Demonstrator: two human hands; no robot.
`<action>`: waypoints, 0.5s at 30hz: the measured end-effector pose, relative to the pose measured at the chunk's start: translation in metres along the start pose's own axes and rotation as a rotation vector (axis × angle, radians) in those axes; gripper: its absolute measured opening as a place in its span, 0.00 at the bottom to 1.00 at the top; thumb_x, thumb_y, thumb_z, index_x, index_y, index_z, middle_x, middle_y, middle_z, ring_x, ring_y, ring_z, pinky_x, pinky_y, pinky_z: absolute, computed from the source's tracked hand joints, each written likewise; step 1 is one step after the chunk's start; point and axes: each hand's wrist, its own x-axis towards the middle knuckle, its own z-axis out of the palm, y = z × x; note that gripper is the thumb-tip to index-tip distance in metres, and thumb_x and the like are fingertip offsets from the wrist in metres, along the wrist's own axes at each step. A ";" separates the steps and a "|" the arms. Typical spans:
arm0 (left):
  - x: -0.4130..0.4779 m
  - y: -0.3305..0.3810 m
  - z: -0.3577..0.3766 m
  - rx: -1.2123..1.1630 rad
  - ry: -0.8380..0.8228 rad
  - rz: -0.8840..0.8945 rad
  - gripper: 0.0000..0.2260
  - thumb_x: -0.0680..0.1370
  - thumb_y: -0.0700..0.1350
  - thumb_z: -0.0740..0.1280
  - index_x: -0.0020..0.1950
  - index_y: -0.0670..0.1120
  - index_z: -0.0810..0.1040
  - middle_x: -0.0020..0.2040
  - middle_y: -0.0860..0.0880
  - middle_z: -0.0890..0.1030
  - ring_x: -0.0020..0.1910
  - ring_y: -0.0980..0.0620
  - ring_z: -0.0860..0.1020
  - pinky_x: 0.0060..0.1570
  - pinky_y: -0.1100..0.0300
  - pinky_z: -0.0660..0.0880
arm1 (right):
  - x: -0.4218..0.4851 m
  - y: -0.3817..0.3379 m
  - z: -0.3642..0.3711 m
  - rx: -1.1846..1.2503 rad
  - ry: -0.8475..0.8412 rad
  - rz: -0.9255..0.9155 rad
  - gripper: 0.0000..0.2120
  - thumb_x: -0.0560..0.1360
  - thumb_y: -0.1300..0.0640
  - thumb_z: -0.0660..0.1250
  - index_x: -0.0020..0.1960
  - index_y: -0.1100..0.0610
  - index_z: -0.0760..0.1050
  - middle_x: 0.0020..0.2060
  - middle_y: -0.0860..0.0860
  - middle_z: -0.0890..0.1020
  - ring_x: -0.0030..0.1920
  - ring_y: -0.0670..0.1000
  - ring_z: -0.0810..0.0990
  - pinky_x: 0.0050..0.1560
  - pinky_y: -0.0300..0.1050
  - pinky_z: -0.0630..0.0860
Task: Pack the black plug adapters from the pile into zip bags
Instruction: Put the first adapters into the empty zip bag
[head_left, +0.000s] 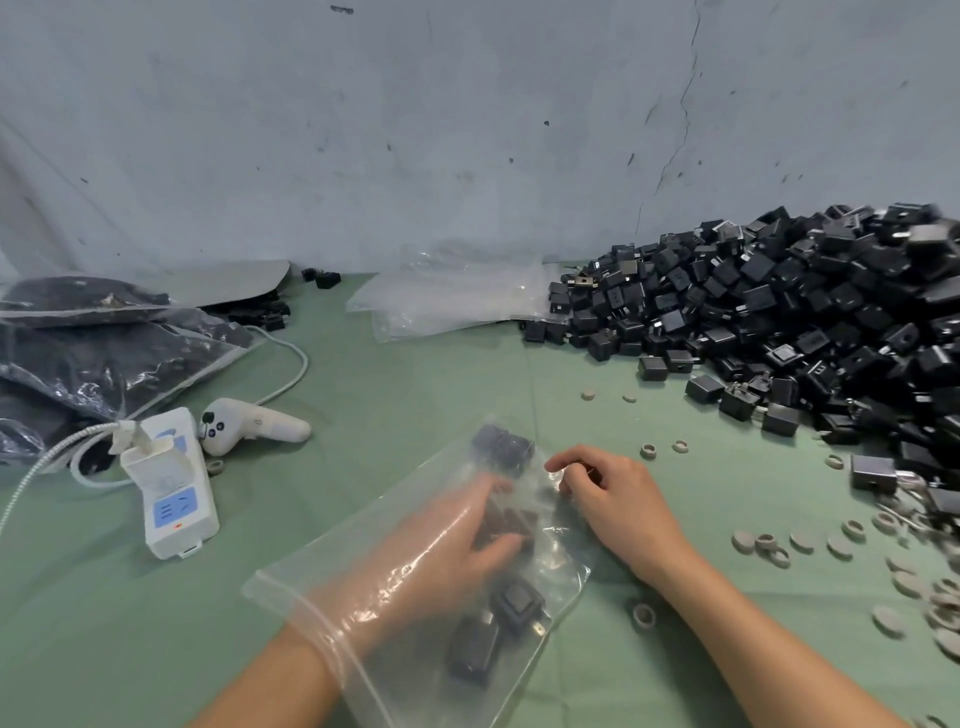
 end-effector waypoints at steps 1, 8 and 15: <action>0.001 0.003 0.002 0.029 0.019 0.004 0.12 0.70 0.64 0.61 0.53 0.68 0.67 0.45 0.68 0.77 0.39 0.67 0.76 0.40 0.65 0.70 | 0.001 0.000 0.001 0.000 0.006 -0.002 0.14 0.77 0.56 0.61 0.44 0.40 0.82 0.34 0.40 0.82 0.33 0.44 0.78 0.41 0.50 0.79; 0.022 0.017 0.011 0.069 0.122 0.033 0.09 0.78 0.58 0.63 0.44 0.56 0.70 0.41 0.58 0.76 0.42 0.62 0.73 0.43 0.61 0.70 | -0.001 0.000 0.001 0.081 0.094 -0.004 0.14 0.77 0.58 0.62 0.44 0.42 0.82 0.37 0.38 0.83 0.36 0.45 0.80 0.42 0.48 0.78; 0.016 0.013 0.007 0.223 0.047 0.286 0.16 0.82 0.55 0.57 0.66 0.53 0.75 0.53 0.57 0.78 0.52 0.58 0.74 0.55 0.62 0.71 | 0.001 0.001 -0.002 0.139 0.202 0.011 0.14 0.77 0.59 0.61 0.42 0.44 0.80 0.34 0.41 0.82 0.30 0.47 0.76 0.36 0.48 0.73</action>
